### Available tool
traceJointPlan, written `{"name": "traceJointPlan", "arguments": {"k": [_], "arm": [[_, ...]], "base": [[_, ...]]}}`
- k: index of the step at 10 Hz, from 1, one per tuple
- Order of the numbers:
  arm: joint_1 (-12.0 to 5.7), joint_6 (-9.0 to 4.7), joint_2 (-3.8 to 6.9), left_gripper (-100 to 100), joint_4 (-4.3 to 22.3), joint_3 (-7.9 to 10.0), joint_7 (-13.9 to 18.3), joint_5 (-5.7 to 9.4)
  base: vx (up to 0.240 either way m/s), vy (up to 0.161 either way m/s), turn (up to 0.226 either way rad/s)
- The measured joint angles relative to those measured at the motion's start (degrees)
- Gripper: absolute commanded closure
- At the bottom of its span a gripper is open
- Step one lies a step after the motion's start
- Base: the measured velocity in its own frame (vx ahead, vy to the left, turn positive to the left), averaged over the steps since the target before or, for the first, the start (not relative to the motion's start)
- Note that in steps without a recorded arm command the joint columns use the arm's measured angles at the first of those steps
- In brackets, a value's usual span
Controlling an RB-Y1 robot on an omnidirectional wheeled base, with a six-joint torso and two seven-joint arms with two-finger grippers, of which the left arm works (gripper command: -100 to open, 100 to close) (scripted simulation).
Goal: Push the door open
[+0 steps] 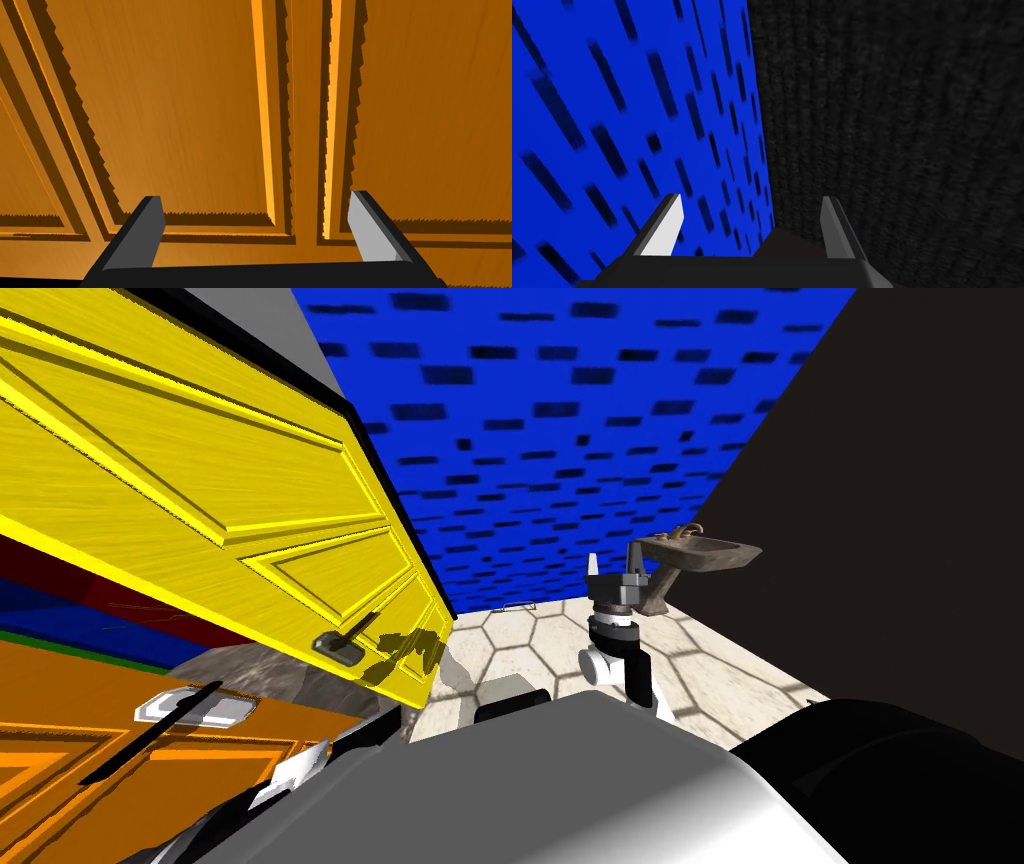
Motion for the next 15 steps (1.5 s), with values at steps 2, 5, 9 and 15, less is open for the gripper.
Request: {"name": "traceJointPlan", "arguments": {"k": [2,5,9,15], "arm": [[-0.88,-0.40,0.12,-100,0.9,2.01,-0.3,-0.01],[-2.76,-0.62,-0.64,-100,0.9,4.51,-0.5,-0.05],[-5.07,-0.28,-0.94,-100,0.6,6.10,-0.5,-0.17],[-5.01,-0.88,-0.45,-100,1.4,5.76,-0.7,-0.08]], "base": [[0.192,0.091,-0.075],[0.194,0.143,-0.084],[0.201,0.172,-0.091],[-0.054,-0.022,0.028]]}}
